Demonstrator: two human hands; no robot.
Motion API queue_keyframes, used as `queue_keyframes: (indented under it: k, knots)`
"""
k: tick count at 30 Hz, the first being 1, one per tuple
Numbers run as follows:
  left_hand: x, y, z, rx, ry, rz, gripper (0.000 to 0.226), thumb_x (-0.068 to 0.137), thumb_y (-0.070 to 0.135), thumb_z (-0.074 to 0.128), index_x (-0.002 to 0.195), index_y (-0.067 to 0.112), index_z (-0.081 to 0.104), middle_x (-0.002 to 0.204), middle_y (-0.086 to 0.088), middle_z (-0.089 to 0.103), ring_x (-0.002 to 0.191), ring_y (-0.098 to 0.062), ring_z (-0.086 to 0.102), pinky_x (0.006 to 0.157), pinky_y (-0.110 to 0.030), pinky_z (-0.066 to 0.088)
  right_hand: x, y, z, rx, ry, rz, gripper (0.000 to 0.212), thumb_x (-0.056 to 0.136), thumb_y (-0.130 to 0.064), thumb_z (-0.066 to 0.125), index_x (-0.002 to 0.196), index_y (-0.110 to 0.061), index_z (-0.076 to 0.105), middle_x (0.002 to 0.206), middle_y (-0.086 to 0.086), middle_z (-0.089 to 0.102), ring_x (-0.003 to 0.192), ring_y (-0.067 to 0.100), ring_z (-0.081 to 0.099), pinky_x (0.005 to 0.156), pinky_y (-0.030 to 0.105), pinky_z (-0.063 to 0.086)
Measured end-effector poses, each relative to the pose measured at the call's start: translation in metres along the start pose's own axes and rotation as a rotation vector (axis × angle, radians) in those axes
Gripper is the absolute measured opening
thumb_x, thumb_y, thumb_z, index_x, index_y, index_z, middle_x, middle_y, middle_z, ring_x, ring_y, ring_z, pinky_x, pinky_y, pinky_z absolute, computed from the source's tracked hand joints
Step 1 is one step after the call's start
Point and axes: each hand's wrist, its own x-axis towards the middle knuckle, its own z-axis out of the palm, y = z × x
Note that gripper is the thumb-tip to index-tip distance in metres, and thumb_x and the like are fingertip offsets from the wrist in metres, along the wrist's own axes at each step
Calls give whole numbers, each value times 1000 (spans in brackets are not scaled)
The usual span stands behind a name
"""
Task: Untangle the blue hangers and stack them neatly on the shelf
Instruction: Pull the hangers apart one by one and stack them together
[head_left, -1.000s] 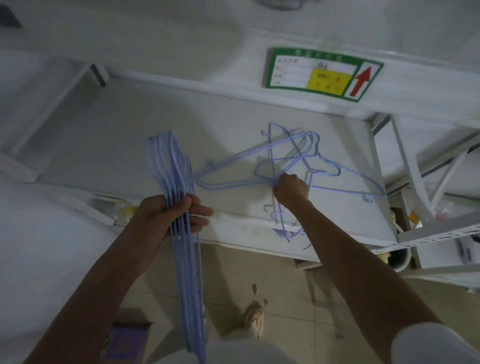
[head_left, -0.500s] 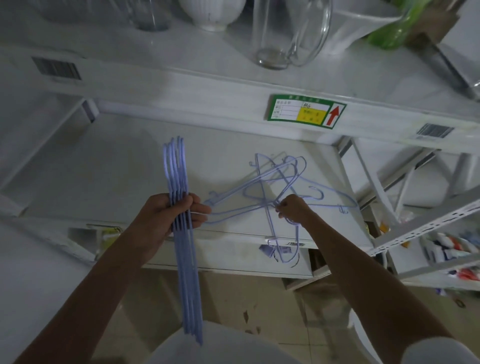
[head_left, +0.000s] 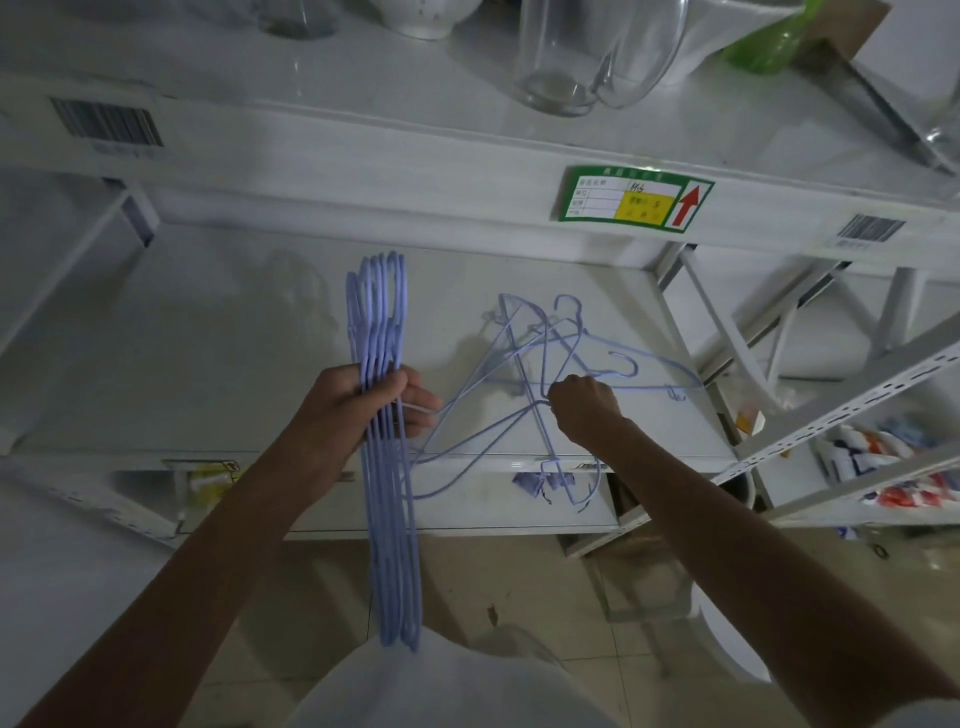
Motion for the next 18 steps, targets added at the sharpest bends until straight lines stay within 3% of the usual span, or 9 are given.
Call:
queue_keyframes:
  k: [5,7,11,13,15,16,18]
  knots:
    - [27,11,-5,62,-71,-9,28,102,11,51,115,-11,61,102,-25,74,93,-40,73,76,-37,61,-6,0,-28,-208,67,-54,14,89,-5,62,95,-16,69,88,2,70,84,25,72,72,36,60]
    - [40,14,-4,58,-86,-19,28,102,10,50,119,-10,60,106,-24,74,95,-40,73,79,-38,61,-2,4,-47,-269,117,-86,12,88,-8,63,89,-20,66,91,0,72,91,24,71,77,32,56]
    - [63,6,13,46,-91,-57,24,99,5,55,121,2,65,110,-20,75,100,-33,74,82,-36,61,7,6,-86,-326,289,-270,11,95,-21,62,102,-17,70,104,7,73,110,29,62,96,38,44]
    - [72,-6,27,6,-6,-86,22,97,6,59,117,4,68,108,-19,75,100,-32,74,80,-35,62,5,-1,-108,-364,321,-328,8,87,-22,69,93,-18,72,97,6,74,101,26,65,90,33,45]
    - [79,-21,41,-27,71,-127,25,97,6,59,120,0,67,110,-22,74,99,-32,74,80,-37,62,4,-9,-131,-425,434,-348,12,63,-28,82,71,-25,73,75,-2,73,75,17,70,72,23,47]
    - [82,-28,48,-39,98,-150,27,97,7,60,122,-2,66,111,-23,73,98,-31,74,80,-37,62,5,-13,-138,-453,441,-370,12,63,-26,81,72,-25,73,75,-3,73,73,17,70,72,22,46]
    - [85,-39,62,-96,154,-197,29,95,14,66,120,-1,68,106,-22,75,91,-31,76,72,-35,63,19,-20,-136,-399,322,-473,16,85,-13,66,99,-19,70,100,4,72,96,25,69,90,30,42]
